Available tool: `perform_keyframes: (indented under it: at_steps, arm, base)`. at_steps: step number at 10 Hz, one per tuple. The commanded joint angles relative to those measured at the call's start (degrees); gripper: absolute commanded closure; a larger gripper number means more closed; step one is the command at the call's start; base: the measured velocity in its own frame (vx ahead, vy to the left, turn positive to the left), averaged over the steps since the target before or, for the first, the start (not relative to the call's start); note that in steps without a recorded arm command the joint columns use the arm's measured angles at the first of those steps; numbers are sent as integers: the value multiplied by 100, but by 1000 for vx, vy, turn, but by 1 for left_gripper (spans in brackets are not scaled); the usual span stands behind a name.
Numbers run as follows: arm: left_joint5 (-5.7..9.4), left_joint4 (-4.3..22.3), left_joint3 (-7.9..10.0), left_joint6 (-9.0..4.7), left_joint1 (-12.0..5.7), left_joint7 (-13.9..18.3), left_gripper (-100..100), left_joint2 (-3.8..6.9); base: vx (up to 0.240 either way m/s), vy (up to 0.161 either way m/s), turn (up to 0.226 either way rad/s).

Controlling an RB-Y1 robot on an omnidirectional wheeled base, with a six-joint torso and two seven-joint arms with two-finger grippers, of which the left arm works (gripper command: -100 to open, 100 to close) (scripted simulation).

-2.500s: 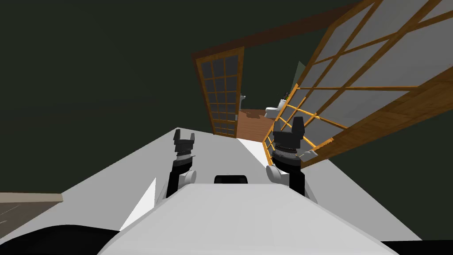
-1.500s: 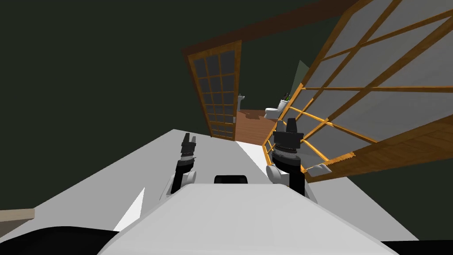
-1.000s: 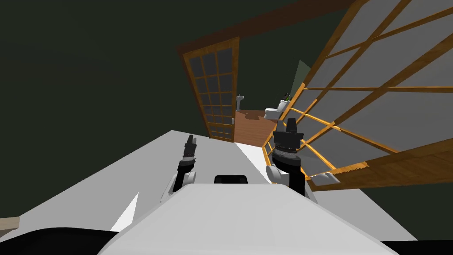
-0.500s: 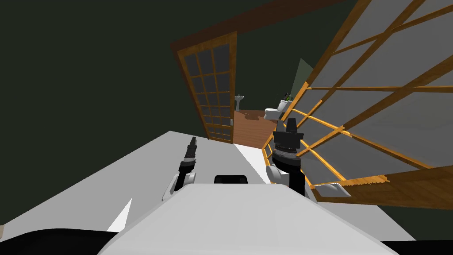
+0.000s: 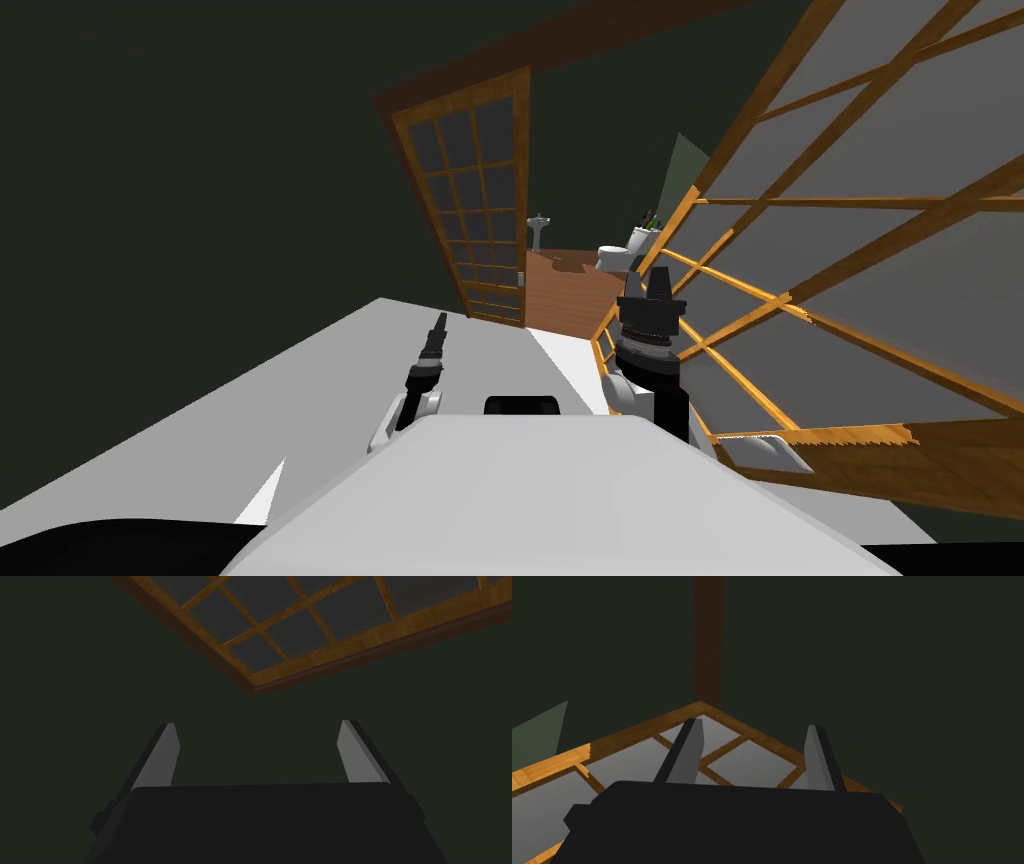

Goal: Pull the door open

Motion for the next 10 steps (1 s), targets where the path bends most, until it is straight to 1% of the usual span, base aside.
perform_keyframes:
  at_steps: [1, 2, 5, 6, 10]
  arm:
    - [-79, 185, 26, -91, -50, -148, -100, 25]
    - [-176, 400, 60, -188, -107, -316, -100, 57]
    - [-320, 724, 110, -333, -192, -568, -100, 105]
    - [-419, 944, 145, -433, -250, -741, -100, 133]
    - [-618, 1386, 215, -634, -367, -1087, -100, 190]
  base:
    - [99, -65, -4]
    - [133, -88, -9]
    - [113, -75, -4]
    - [127, -91, -11]
    - [129, -78, -2]
